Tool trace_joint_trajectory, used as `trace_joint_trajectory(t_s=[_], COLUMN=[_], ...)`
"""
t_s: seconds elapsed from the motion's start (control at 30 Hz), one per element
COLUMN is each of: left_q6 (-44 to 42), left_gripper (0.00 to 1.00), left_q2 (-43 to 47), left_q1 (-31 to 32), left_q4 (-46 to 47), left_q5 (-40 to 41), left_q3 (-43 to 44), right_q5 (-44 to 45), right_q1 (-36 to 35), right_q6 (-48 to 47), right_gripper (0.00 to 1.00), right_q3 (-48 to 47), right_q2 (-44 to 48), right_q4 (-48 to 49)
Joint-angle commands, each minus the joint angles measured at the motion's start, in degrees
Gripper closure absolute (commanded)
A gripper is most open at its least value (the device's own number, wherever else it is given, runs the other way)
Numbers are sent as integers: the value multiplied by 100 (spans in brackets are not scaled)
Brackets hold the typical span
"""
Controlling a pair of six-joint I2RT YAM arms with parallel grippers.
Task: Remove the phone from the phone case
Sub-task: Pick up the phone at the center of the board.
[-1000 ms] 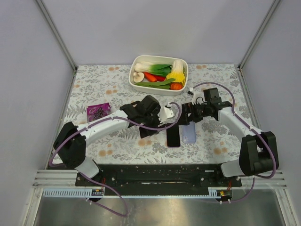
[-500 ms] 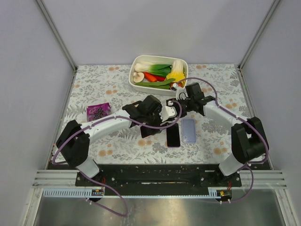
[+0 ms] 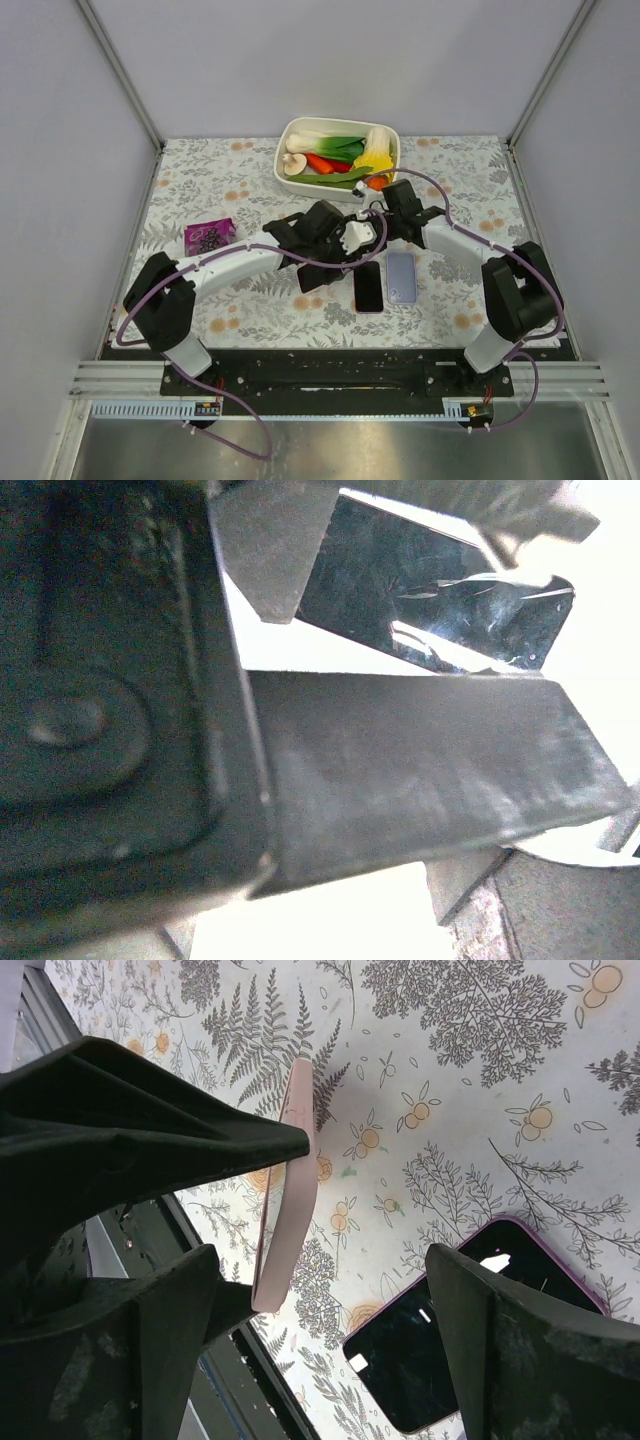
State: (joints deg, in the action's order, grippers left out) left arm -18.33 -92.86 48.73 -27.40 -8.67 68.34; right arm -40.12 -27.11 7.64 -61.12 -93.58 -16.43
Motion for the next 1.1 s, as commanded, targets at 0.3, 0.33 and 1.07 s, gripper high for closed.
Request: trace_joint_trajectory(t_s=[0.3, 0.33, 1.07], left_q6=[330, 338, 479], left_gripper=[100, 100, 99], left_q2=[145, 154, 391], left_q1=[-100, -109, -355], left_q4=[428, 428, 534], left_q5=[-82, -152, -759], left_q3=[198, 198, -31], right_q5=[-260, -277, -409], right_q1=[-198, -215, -312], right_q6=[255, 264, 98], right_gripper=[16, 17, 100], right_q3=[136, 136, -137], right_q2=[-485, -521, -679], right_q4=[658, 693, 395])
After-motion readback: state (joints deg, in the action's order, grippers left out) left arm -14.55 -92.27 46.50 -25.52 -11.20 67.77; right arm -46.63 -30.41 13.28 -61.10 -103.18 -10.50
